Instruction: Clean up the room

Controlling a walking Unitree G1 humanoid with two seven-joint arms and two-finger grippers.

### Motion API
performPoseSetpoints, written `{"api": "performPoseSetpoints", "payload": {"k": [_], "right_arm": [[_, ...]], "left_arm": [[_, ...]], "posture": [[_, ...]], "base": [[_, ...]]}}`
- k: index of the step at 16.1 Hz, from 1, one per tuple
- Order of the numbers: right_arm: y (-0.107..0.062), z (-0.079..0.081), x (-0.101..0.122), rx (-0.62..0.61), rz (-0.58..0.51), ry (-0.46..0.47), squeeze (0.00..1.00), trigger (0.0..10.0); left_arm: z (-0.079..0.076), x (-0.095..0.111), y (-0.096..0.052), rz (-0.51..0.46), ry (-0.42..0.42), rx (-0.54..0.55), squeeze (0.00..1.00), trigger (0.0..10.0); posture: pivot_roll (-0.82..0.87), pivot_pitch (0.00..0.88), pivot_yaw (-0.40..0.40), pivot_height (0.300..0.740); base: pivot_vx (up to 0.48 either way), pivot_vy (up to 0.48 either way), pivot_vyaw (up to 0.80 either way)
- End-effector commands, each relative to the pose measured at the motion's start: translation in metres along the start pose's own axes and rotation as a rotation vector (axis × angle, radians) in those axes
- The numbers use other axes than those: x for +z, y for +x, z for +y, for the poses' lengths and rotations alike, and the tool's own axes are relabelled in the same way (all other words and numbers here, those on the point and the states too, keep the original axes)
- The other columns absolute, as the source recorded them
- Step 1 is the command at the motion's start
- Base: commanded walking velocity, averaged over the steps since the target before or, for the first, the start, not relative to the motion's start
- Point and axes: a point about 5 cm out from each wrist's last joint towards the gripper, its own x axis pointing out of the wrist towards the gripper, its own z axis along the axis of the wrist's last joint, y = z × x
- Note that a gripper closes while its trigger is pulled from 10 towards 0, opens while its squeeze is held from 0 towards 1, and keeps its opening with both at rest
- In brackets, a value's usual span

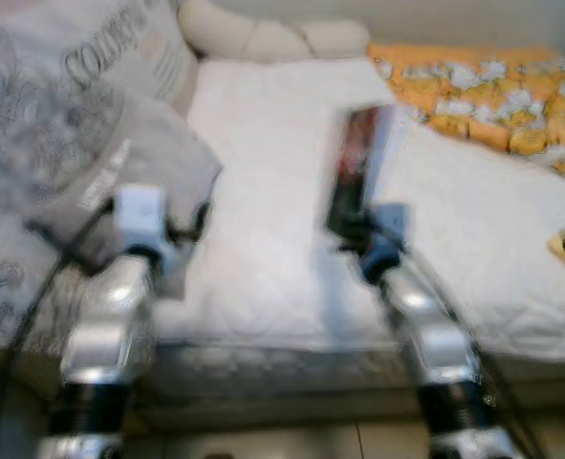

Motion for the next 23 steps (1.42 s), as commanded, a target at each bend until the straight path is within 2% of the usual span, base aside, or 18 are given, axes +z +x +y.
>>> {"api": "performPoseSetpoints", "payload": {"k": [1, 4, 7, 9, 13, 15, 17, 23], "right_arm": [[-0.0016, -0.0108, 0.0112, -0.027, -0.043, -0.026, 0.00, 10.0], [-0.0033, -0.0035, 0.0102, 0.036, -0.034, -0.048, 0.00, 10.0], [-0.0031, -0.0063, 0.0092, 0.008, -0.034, -0.017, 0.00, 10.0], [-0.0035, -0.0093, 0.0089, -0.014, -0.039, -0.028, 0.00, 10.0], [-0.0035, -0.0055, 0.0081, 0.020, -0.024, -0.053, 0.00, 10.0], [-0.0036, -0.0048, 0.0101, 0.020, -0.039, -0.061, 0.00, 10.0], [-0.0035, -0.0068, 0.0094, 0.003, -0.044, -0.020, 0.00, 10.0], [-0.0038, -0.0076, 0.0087, -0.004, -0.038, -0.030, 0.00, 10.0]], "left_arm": [[-0.0079, 0.0029, 0.0021, -0.013, -0.002, -0.025, 0.00, 10.0], [-0.0071, 0.0024, 0.0021, -0.012, -0.004, -0.019, 0.00, 10.0], [-0.0073, 0.0018, 0.0022, -0.011, -0.005, -0.021, 0.00, 10.0], [-0.0080, 0.0013, 0.0015, -0.010, -0.004, -0.025, 0.00, 10.0], [-0.0084, 0.0008, 0.0005, -0.009, -0.001, -0.031, 0.00, 10.0], [-0.0085, 0.0010, 0.0003, -0.009, 0.000, -0.033, 0.00, 10.0], [-0.0089, 0.0011, -0.0001, -0.009, 0.001, -0.034, 0.00, 10.0], [-0.0092, 0.0013, -0.0001, -0.006, -0.001, -0.037, 0.00, 10.0]], "posture": [[0.08, 0.000, -0.007, 0.740], [0.08, 0.000, -0.009, 0.740], [0.08, 0.000, -0.009, 0.740], [0.08, 0.000, -0.011, 0.740], [0.08, 0.000, -0.010, 0.740], [0.08, 0.000, -0.010, 0.740], [0.08, 0.000, -0.008, 0.740], [0.08, 0.000, -0.006, 0.740]], "base": [[0.311, 0.000, 0.00], [0.311, 0.000, 0.26], [0.309, 0.000, 0.26], [0.313, 0.000, 0.00], [0.311, 0.000, 0.00], [0.307, 0.000, 0.76], [0.309, 0.000, 0.00], [0.311, 0.000, 0.00]]}}
